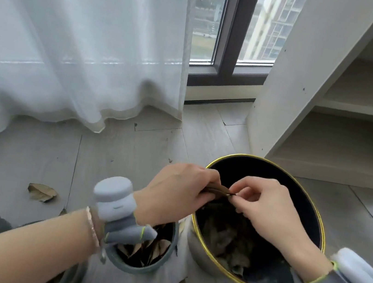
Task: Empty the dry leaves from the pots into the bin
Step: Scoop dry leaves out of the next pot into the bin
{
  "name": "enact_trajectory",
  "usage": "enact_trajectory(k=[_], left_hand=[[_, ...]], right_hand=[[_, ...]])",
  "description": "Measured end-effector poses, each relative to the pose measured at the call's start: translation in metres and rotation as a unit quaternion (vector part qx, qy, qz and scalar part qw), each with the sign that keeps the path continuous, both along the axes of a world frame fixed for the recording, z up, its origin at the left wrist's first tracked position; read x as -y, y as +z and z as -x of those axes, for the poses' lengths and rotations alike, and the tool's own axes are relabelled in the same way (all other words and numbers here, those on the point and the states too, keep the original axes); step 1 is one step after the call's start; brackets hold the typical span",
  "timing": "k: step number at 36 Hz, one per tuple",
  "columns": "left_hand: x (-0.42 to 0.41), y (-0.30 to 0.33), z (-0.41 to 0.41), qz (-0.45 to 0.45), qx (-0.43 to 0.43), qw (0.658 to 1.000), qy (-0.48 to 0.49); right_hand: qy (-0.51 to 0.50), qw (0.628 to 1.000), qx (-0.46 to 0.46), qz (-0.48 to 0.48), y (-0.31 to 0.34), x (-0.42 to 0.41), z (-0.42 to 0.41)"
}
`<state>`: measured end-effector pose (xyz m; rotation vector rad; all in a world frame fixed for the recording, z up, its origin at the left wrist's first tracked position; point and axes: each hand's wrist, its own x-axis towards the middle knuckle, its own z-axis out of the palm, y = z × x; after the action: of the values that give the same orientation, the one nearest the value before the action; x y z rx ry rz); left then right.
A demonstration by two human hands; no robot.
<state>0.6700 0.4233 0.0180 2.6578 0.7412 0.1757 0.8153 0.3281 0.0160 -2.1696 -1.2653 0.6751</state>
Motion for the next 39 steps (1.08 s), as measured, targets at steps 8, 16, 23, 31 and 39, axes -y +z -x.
enact_trajectory(k=[8, 16, 23, 31, 39], left_hand=[[-0.004, -0.068, -0.088, -0.102, -0.158, 0.976, -0.106], [-0.015, -0.099, -0.126, -0.103, -0.314, 0.933, -0.139], [-0.027, -0.072, -0.1, -0.025, -0.148, 0.984, -0.094], [-0.021, -0.059, 0.013, 0.084, 0.156, 0.979, 0.104], [-0.017, -0.115, 0.085, 0.134, -0.177, 0.958, 0.182]], right_hand=[[-0.014, 0.982, 0.074, 0.171, -0.061, -0.01, -0.058], [-0.055, 0.969, 0.012, 0.24, -0.101, -0.025, -0.085], [-0.055, 0.963, -0.018, 0.262, -0.107, -0.026, -0.092], [-0.015, 1.0, -0.006, -0.014, -0.057, -0.02, -0.023], [0.307, 0.947, 0.077, 0.056, -0.037, -0.01, 0.087]])
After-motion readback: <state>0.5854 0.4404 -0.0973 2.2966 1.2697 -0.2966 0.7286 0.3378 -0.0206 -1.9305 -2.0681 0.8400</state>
